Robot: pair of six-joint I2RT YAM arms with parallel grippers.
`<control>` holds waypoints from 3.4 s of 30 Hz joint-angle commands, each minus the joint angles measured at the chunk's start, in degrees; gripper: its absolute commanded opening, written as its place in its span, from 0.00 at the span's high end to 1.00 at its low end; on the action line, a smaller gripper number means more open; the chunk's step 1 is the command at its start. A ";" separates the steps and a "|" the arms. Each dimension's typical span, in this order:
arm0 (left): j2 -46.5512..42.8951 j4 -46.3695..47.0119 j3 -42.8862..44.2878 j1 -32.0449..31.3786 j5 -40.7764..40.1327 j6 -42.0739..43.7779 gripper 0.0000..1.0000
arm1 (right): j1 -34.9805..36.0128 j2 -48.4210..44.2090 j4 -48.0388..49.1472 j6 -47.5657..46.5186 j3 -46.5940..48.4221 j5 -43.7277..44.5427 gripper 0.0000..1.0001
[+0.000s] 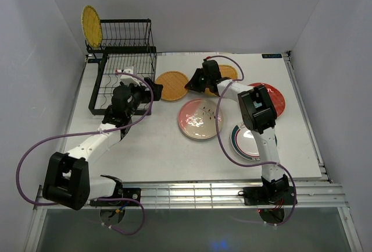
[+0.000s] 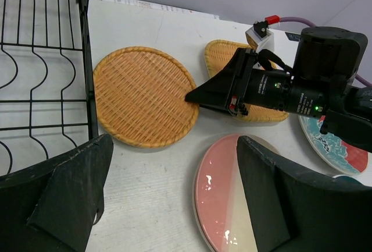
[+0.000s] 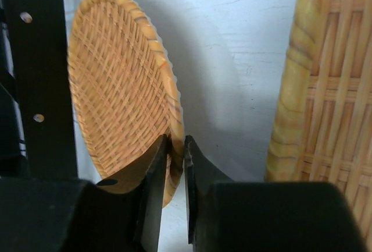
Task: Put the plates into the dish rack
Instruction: Pick up the plate at the center of the board, then insert the plate into the dish rack.
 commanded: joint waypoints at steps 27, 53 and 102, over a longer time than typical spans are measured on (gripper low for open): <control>-1.23 -0.49 0.22 0.20 10.87 -5.71 0.02 | -1.65 -38.27 18.95 0.88 -36.35 -6.91 0.92; 2.63 1.97 2.77 7.76 47.43 -4.47 0.02 | -2.17 -71.67 28.87 -8.79 -64.66 -5.93 0.92; 7.21 13.31 1.28 7.50 61.06 -12.57 0.58 | -1.12 -65.09 44.62 -2.99 -66.69 -18.60 0.92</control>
